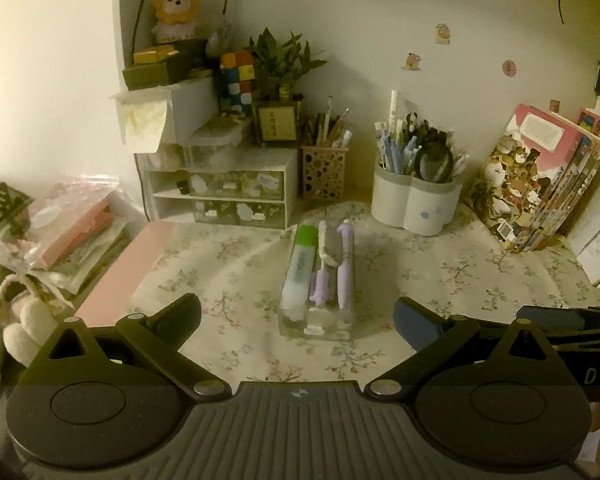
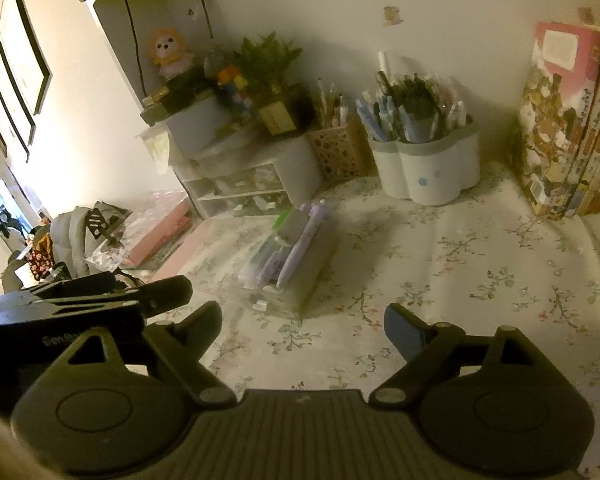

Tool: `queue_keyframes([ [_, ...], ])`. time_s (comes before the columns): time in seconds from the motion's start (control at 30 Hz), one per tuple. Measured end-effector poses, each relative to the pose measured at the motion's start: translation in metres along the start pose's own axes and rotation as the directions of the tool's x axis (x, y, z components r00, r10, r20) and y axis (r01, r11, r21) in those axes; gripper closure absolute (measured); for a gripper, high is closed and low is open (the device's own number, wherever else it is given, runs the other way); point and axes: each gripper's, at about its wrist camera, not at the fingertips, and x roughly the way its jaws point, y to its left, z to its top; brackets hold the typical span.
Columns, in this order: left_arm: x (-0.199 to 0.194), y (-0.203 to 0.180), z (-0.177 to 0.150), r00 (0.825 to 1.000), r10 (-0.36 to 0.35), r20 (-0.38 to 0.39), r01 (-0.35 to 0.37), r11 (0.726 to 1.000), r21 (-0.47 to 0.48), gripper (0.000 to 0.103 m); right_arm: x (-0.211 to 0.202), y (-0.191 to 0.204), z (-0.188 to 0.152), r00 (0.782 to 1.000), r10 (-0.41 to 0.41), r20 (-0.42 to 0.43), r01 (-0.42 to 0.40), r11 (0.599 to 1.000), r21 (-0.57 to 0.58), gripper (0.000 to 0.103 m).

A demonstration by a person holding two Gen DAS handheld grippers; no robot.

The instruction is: Organize stationery

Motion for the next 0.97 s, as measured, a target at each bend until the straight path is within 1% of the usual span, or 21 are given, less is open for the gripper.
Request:
queue_keyframes([
  [0.2, 0.0004, -0.0011, -0.0006, 1.0, 0.013, 0.007, -0.013, 1.0, 0.009, 0.005, 0.0004, -0.0002, -0.001, 1.0, 0.008, -0.001, -0.008, 1.0, 0.002, 0.024],
  [0.5, 0.0029, -0.0041, -0.0006, 1.0, -0.002, 0.01, 0.002, 1.0, 0.025, 0.005, -0.0004, -0.0038, -0.0017, 1.0, 0.005, 0.004, -0.005, 1.0, 0.014, 0.023],
  [0.67, 0.004, -0.0077, -0.0011, 1.0, 0.007, 0.01, -0.008, 0.999, 0.04, 0.005, -0.0002, -0.0066, -0.0029, 1.0, -0.001, 0.004, 0.001, 1.0, 0.02, 0.022],
  [0.97, 0.0046, -0.009, -0.0012, 1.0, -0.008, 0.017, 0.007, 0.999, 0.043, 0.005, -0.0015, -0.0082, -0.0032, 1.0, -0.002, 0.009, 0.002, 1.0, 0.025, 0.022],
])
